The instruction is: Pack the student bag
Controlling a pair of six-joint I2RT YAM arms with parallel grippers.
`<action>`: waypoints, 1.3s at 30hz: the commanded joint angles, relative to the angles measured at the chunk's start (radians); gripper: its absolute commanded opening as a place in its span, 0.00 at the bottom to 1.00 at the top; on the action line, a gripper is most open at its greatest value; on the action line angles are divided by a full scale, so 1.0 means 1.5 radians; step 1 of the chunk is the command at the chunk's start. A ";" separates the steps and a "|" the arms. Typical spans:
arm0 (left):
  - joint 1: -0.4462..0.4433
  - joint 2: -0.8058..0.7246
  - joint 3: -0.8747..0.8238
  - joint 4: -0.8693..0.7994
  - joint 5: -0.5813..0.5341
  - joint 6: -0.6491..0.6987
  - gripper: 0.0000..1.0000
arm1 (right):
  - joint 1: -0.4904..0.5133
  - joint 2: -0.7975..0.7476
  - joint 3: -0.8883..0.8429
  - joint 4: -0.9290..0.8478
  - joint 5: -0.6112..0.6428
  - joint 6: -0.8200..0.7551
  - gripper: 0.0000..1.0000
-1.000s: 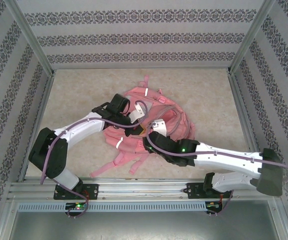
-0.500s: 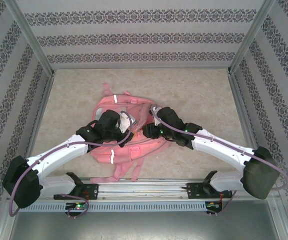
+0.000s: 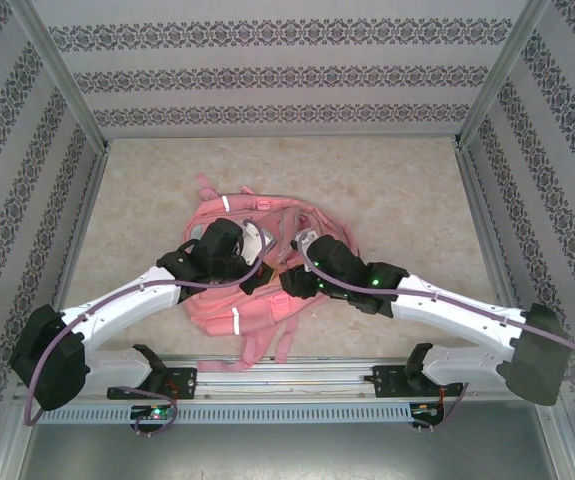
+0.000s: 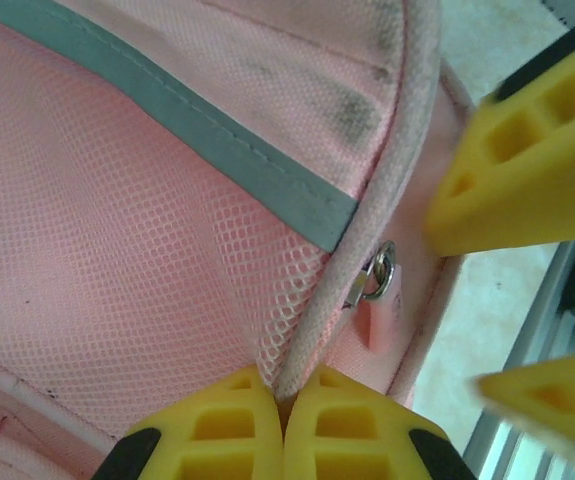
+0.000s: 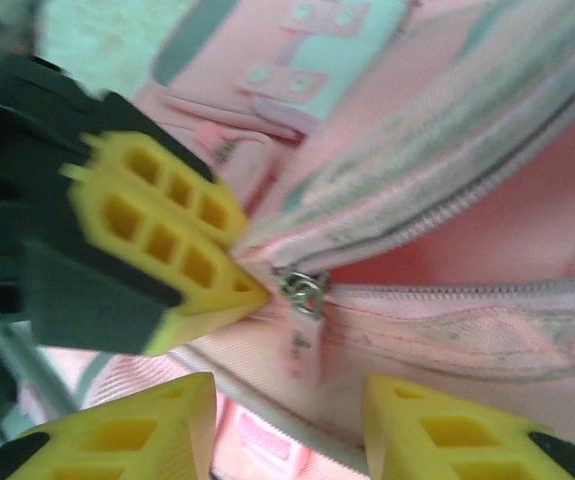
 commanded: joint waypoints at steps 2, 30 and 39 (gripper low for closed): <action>-0.004 -0.007 0.028 0.116 0.089 -0.038 0.00 | 0.012 0.038 0.030 0.001 0.071 0.041 0.44; 0.011 -0.058 0.014 0.001 0.060 0.169 0.00 | -0.088 -0.079 -0.034 -0.065 0.017 0.049 0.00; 0.037 -0.029 0.041 -0.112 0.095 0.441 0.00 | -0.177 -0.118 -0.034 -0.158 0.059 -0.032 0.00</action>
